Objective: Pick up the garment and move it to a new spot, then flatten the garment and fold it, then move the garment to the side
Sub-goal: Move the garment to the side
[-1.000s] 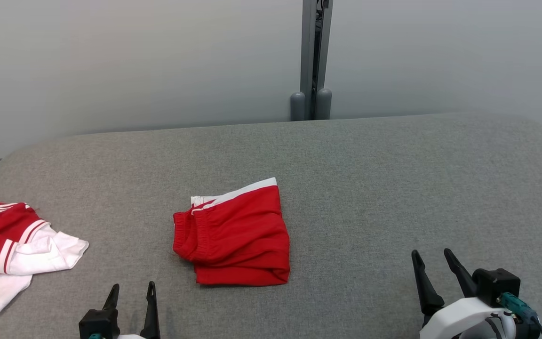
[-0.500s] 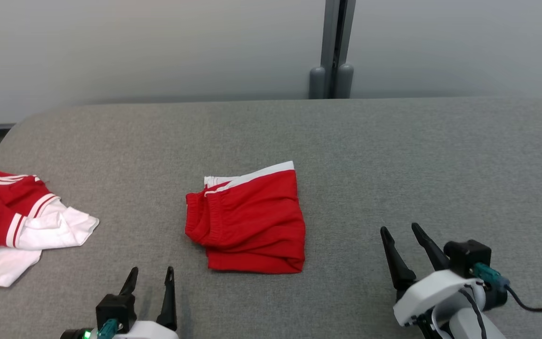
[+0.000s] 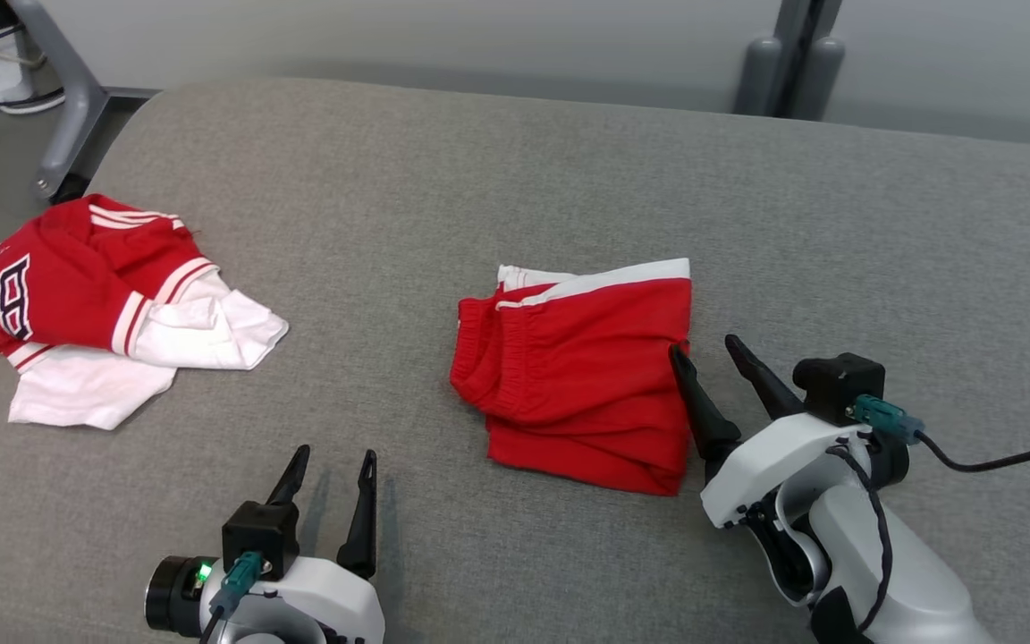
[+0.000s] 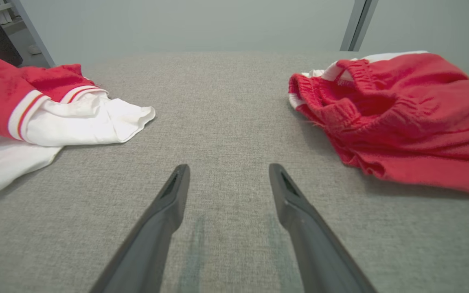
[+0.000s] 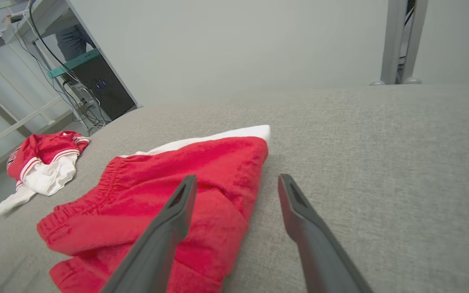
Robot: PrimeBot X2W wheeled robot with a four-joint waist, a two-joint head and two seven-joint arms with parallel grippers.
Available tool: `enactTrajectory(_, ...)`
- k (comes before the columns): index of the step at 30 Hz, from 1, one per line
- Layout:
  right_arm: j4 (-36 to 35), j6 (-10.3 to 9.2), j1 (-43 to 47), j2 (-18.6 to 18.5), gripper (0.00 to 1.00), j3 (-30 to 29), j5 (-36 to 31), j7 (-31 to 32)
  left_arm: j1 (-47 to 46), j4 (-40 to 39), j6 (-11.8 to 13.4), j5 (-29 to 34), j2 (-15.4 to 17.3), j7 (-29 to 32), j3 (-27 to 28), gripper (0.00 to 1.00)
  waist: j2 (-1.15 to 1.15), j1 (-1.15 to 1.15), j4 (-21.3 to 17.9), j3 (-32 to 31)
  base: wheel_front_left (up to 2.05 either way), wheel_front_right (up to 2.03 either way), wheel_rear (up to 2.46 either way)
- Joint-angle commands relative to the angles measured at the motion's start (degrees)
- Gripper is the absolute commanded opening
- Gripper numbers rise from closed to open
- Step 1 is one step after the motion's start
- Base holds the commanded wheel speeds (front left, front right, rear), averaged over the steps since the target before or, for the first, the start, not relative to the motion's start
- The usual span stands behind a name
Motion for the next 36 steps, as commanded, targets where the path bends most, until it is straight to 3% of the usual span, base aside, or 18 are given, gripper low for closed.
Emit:
enactTrajectory(1, 2.25, 0.00, -1.24, -0.49, 1.00, 1.09, 2.21, -0.26, -1.09, 0.08, 0.25, -0.45, 0.21, -0.11, -0.18, 1.00, 0.00, 0.00, 1.77, 1.22, 0.00, 0.00, 0.00)
enactTrajectory(6, 8.78, 0.00, -3.63, -0.44, 1.00, 6.19, 7.39, 0.06, -1.40, -0.08, 0.45, -0.66, 0.21, -0.11, -0.46, 1.00, 0.00, 0.00, 2.72, 1.39, 0.00, 0.00, 0.00)
enactTrajectory(7, 9.75, 0.00, -4.01, -0.44, 0.84, 7.25, 8.28, 0.05, -1.32, -0.10, 0.40, -0.76, 0.21, -0.11, -0.47, 1.00, 0.00, 0.00, 2.76, 1.33, 0.00, 0.00, 0.00)
enactTrajectory(8, 10.39, 0.00, -4.24, -0.44, 0.58, 8.12, 9.23, 0.02, -1.26, -0.08, 0.45, -0.84, 0.22, -0.11, -0.37, 1.00, 0.00, 0.00, 2.71, 1.27, 0.00, 0.00, 0.00)
enactTrajectory(9, 11.03, 0.00, -4.37, -0.44, 0.14, 9.01, 10.03, 0.00, -1.22, -0.04, 0.46, -0.85, 0.22, -0.11, -0.25, 1.00, 0.00, 0.00, 2.60, 1.16, 0.00, 0.00, 0.00)
enactTrajectory(10, 11.46, 0.00, -4.53, -0.44, 0.00, 9.49, 10.74, -0.06, -1.13, -0.02, 0.47, -0.88, 0.22, -0.11, -0.13, 1.00, 0.00, 0.00, 2.37, 1.02, 0.00, 0.00, 0.00)
enactTrajectory(16, 11.16, -0.01, -5.03, -0.51, 0.00, 8.16, 11.13, -0.22, -0.21, 0.10, -0.16, 0.26, 0.21, -0.11, 0.92, 1.00, 0.00, 0.00, -1.48, -0.61, 0.00, 0.00, 0.00)
enactTrajectory(23, 9.42, -0.01, -2.41, -0.48, 0.00, 6.91, 9.90, -0.24, 0.04, 0.04, -1.04, 1.82, 0.21, -0.11, 1.98, 1.00, 0.00, 0.00, -9.66, -2.80, 0.00, 0.00, 0.00)
enactTrajectory(36, 7.70, -0.01, 1.53, -0.37, 0.00, 9.14, 8.67, -0.25, 0.53, 0.45, -2.23, 2.51, 0.26, -0.11, 0.99, 1.00, 0.00, 0.00, -31.35, -4.74, 0.00, 0.00, 0.00)
